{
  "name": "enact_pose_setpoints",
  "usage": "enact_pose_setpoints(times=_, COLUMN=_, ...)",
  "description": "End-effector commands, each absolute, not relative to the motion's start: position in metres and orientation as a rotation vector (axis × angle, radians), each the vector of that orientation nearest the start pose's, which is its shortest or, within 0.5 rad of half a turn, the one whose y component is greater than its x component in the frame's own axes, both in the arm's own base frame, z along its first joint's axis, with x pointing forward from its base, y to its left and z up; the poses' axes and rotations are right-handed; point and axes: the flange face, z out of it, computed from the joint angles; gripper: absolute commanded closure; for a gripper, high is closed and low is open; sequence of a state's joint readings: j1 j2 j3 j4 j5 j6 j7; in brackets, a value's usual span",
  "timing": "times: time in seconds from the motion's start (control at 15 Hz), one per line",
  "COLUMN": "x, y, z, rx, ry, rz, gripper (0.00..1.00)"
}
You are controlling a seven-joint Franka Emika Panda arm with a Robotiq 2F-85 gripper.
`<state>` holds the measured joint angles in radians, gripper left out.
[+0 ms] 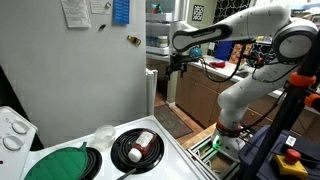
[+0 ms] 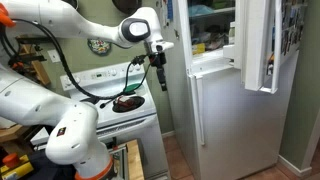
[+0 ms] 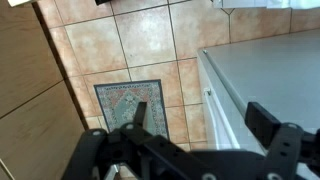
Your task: Remove the white and green pack from the open fridge and put it in the clear container on the stove.
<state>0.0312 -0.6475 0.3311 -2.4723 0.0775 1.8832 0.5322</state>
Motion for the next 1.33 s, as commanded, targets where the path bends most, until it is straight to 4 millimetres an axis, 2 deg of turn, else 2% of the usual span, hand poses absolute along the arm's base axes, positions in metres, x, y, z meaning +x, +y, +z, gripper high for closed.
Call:
enact_pose_setpoints(times=0.0, x=0.339, y=0.146, z=0.503, rx=-3.213, ry=0.408, rz=-0.13, gripper=0.0)
enact_pose_setpoints(times=0.33, x=0.339, y=0.146, z=0.503, rx=-3.213, ry=0.408, rz=-0.13, gripper=0.0)
enact_pose_setpoints(times=0.4, x=0.341, y=0.146, z=0.509, rx=-3.204, ry=0.411, rz=-0.168, gripper=0.0)
enact_pose_setpoints(times=0.87, x=0.367, y=0.116, z=0.601, rx=-3.146, ry=0.426, rz=-0.5, gripper=0.0)
enact_pose_setpoints(times=1.13, x=0.374, y=0.099, z=0.65, rx=-2.978, ry=0.462, rz=-0.623, gripper=0.0)
enact_pose_setpoints(times=1.2, x=0.376, y=0.095, z=0.66, rx=-2.945, ry=0.472, rz=-0.656, gripper=0.0)
enact_pose_setpoints(times=1.27, x=0.374, y=0.101, z=0.646, rx=-3.006, ry=0.476, rz=-0.621, gripper=0.0)
